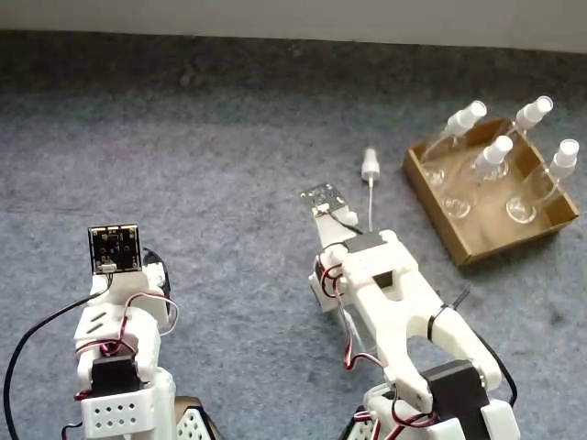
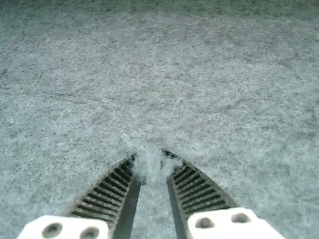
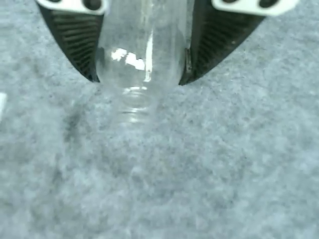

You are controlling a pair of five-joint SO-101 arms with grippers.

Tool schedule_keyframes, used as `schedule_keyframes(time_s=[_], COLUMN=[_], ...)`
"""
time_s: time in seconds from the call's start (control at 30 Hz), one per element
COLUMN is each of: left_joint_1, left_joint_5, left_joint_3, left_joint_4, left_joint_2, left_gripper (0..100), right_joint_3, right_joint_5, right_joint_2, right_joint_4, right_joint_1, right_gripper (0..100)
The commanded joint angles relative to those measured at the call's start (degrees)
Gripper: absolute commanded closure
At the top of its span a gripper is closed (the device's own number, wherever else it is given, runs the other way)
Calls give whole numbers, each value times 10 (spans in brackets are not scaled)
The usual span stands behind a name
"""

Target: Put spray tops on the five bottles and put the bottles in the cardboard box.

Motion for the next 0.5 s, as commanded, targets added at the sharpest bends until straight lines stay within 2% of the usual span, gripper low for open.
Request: schedule_keyframes(time_s=[0.0,0.17,0.47], left_joint_1=[11,11,11], left_joint_5=[-4,-4,-4], left_joint_3=[7,7,7], left_joint_4=[-12,-12,-12], left_joint_2=[-6,-6,-6], left_gripper=[989,989,989], right_joint_3=[-13,-63,-53], right_joint_5=[-5,-7,-4], right_joint_2=[-9,-75,-329], right_joint_4=[20,65,94], right_joint_1=[16,22,29], right_gripper=[839,839,839])
